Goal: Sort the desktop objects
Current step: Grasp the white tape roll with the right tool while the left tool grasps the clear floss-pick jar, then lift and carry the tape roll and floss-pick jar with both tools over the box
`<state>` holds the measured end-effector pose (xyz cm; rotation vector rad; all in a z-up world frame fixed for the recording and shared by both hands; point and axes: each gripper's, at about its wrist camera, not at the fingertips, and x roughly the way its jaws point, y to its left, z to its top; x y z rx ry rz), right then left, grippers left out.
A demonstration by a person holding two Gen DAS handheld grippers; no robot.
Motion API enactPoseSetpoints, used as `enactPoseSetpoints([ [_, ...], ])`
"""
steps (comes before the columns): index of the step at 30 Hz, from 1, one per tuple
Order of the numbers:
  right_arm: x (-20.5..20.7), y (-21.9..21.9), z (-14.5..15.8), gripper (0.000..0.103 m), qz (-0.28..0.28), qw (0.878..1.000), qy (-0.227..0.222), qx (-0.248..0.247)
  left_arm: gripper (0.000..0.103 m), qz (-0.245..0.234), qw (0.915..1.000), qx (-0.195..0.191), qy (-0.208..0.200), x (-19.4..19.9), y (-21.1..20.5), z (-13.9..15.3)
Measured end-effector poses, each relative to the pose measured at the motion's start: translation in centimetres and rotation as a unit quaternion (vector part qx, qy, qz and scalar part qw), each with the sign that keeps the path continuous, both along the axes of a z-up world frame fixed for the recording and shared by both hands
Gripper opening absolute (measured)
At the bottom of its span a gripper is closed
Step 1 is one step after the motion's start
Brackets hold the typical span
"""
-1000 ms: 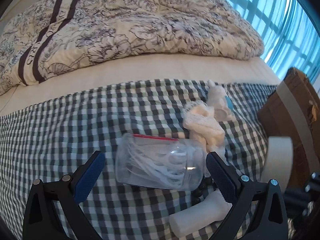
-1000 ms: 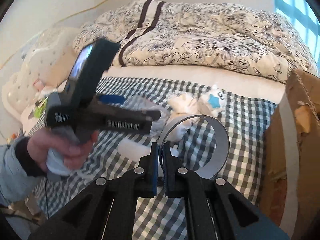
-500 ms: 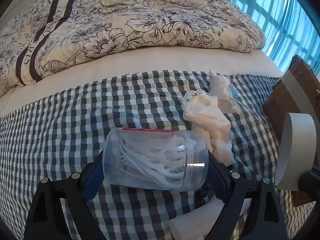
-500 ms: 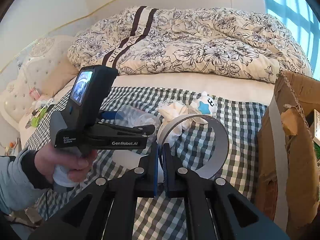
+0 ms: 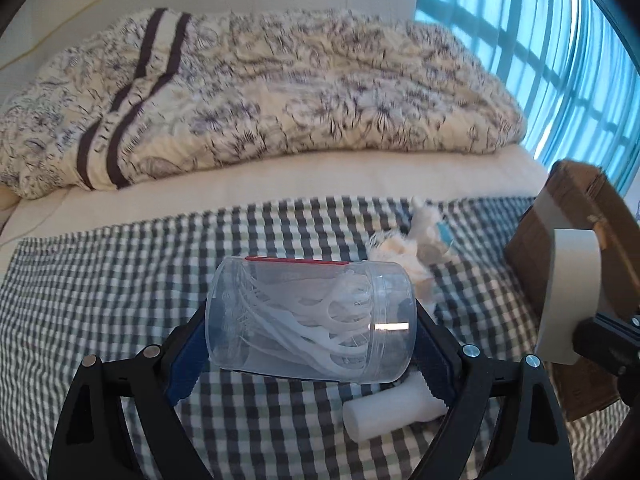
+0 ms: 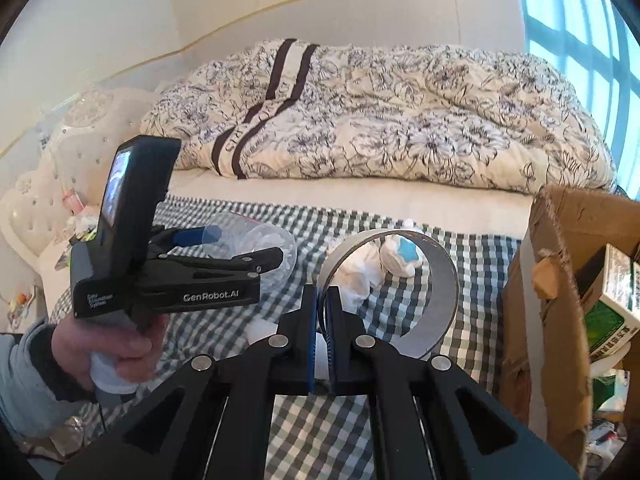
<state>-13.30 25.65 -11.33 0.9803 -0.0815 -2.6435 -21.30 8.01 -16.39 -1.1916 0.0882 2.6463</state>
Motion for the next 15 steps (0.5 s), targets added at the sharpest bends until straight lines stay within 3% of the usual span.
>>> enactPoseSetpoints([
  [15,4.4,-1.2,5.6,0.004,-0.019,0.997,0.073,0.011,0.091,0.021,0.9971,0.035,0.064,5.4,-2.4,6.4],
])
